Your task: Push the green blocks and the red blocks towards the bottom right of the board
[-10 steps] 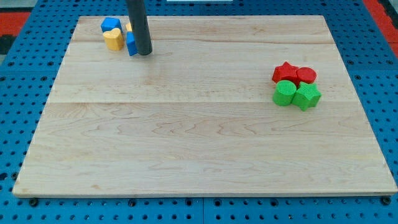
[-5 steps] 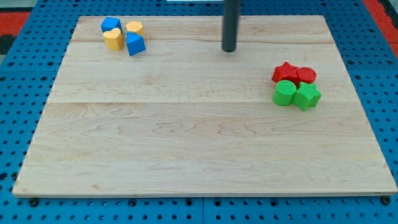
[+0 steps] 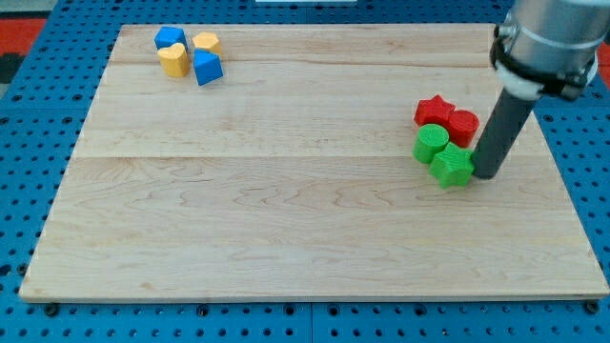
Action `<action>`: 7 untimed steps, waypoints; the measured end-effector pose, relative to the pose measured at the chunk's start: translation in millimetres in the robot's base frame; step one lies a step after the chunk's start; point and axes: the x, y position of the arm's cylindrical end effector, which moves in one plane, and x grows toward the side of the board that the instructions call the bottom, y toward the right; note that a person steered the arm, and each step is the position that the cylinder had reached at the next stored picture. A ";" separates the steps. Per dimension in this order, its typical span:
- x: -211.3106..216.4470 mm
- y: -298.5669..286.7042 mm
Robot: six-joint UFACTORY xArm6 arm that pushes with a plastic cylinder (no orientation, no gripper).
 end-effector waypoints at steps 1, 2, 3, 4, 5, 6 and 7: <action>-2.1 5.0; -59.2 49.7; -89.5 9.0; -59.7 -49.9; -50.3 -74.0; -74.2 -61.3; -45.7 -38.2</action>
